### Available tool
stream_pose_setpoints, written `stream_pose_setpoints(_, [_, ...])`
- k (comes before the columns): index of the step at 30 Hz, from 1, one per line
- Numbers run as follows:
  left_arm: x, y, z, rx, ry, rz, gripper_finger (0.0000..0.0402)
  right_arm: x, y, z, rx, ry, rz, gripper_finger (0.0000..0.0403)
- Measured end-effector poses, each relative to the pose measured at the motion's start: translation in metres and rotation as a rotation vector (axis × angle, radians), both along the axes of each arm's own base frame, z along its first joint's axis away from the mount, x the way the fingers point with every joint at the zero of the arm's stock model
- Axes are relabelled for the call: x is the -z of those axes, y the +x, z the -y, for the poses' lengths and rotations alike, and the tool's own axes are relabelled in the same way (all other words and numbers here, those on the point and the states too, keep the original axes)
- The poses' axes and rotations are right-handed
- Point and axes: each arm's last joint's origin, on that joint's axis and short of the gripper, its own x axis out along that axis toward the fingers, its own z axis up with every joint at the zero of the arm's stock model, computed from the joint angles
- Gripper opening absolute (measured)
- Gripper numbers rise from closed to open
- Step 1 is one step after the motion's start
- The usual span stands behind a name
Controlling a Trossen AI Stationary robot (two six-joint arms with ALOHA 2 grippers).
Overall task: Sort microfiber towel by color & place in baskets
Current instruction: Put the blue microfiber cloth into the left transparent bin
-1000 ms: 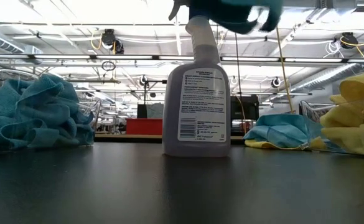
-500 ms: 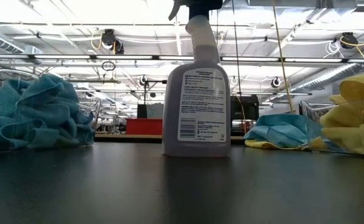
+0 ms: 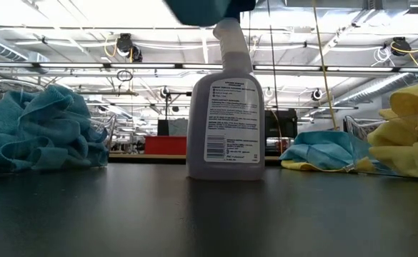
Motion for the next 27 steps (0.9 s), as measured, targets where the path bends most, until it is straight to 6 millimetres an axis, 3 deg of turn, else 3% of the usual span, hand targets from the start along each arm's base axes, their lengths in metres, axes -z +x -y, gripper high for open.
stream_pose_setpoints(8, [-0.009,-0.061,-0.008,-0.232,0.139,-0.158,0.0005,0.004,-0.009,-0.003,0.021,0.004,-0.05,0.0247])
stream_pose_setpoints(15, [-0.009,-0.109,-0.04,-0.298,0.035,-0.235,0.0004,0.004,-0.014,-0.008,-0.004,0.007,-0.046,0.0231])
stream_pose_setpoints(27, [0.009,-0.161,-0.079,-0.398,-0.195,-0.521,0.0004,0.004,-0.016,-0.011,-0.001,0.025,-0.046,0.0215])
